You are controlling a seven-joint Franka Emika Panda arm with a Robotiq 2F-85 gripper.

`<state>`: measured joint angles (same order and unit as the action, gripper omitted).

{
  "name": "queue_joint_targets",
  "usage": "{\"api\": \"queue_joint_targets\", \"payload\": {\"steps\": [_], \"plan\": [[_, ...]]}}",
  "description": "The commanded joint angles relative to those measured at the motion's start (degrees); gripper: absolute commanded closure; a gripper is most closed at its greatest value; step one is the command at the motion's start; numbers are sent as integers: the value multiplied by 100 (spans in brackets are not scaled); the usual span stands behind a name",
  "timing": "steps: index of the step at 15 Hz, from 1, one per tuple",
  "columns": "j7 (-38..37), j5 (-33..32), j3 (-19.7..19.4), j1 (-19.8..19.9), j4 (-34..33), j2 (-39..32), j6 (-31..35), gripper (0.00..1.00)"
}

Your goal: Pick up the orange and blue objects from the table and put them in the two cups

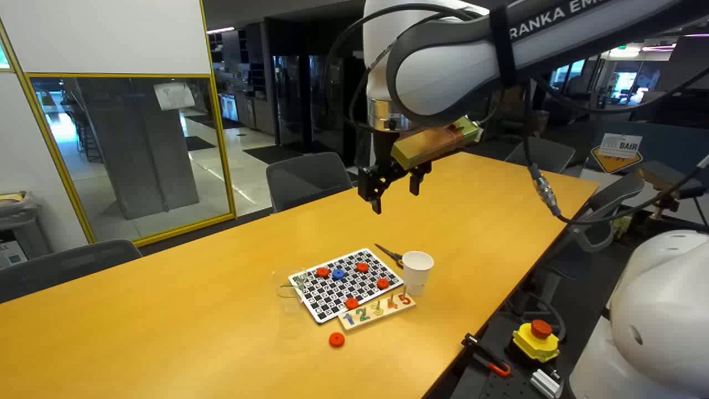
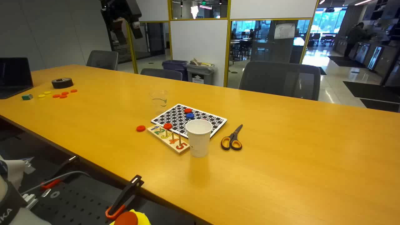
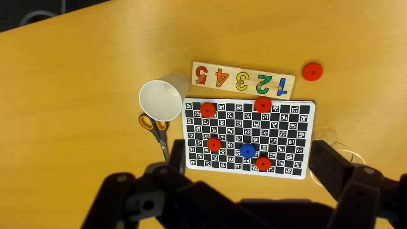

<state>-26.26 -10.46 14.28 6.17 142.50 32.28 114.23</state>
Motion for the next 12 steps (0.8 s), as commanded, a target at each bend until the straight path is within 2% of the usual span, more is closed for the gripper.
{"api": "queue_joint_targets", "payload": {"steps": [1, 7, 9, 12], "plan": [[-61, -75, -123, -142, -40, -21, -18, 0], [20, -113, -131, -144, -104, -79, 96, 0], [256, -288, -166, -174, -45, -336, 441, 0], [790, -426, -436, -185, 13, -1024, 1388, 0]]}}
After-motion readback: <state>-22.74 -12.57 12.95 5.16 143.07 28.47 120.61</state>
